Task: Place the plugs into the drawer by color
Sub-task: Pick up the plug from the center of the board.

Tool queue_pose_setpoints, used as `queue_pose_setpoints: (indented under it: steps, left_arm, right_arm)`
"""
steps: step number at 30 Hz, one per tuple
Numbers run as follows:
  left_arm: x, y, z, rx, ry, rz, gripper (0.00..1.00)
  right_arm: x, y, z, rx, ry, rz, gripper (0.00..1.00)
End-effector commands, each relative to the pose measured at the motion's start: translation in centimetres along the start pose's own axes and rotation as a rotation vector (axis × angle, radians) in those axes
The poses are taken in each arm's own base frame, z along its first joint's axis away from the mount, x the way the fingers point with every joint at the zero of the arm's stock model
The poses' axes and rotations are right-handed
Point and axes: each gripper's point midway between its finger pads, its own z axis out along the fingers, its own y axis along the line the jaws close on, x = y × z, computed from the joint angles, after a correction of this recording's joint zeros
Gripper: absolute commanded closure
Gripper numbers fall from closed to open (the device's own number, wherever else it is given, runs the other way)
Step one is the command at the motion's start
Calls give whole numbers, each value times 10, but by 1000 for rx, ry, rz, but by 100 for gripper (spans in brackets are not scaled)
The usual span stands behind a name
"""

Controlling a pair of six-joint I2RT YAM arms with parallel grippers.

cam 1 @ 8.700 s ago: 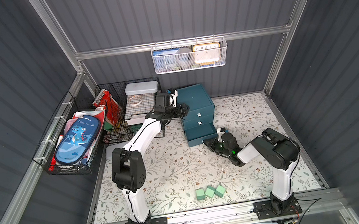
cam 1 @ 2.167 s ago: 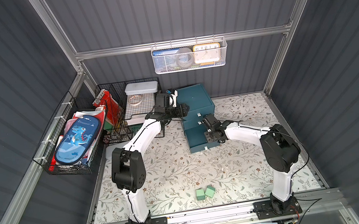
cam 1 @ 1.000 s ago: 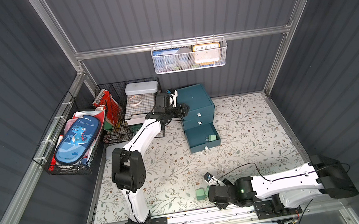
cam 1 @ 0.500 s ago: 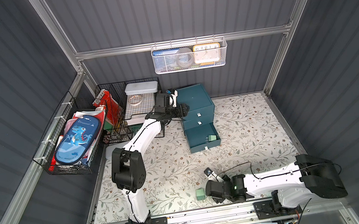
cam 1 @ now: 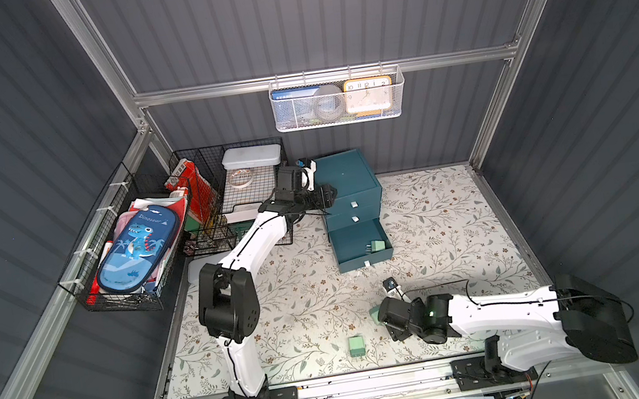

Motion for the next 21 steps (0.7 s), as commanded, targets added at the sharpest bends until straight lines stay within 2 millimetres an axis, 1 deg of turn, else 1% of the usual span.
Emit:
queue_pose_setpoints:
  steps: [1,4,7,9,13,18,21]
  left_arm:
    - [73,21,15,-74,231,-30,27]
    - [73,21,15,-75,232,-31,27]
    - [73,22,15,-77,234,-30,27]
    - [74,22,14,-78,234,-31,27]
    - [75,22,15,-78,238,-31,27]
    - [75,22,15,-77,239,-29,27]
    - [75,22,15,-77,239,-29,27]
  right_arm:
    - [-12,17,-14,-93,-16,49,23]
    - [-27,30,-16,-130,-49,77,23]
    - [-33,34,-10,-86,-25,79,22]
    - [-37,40,-5,-76,-15,81,22]
    - [-36,44,6,-64,14,82,21]
    - [-31,40,17,-40,41,82,22]
    - [-27,39,23,-26,56,74,24]
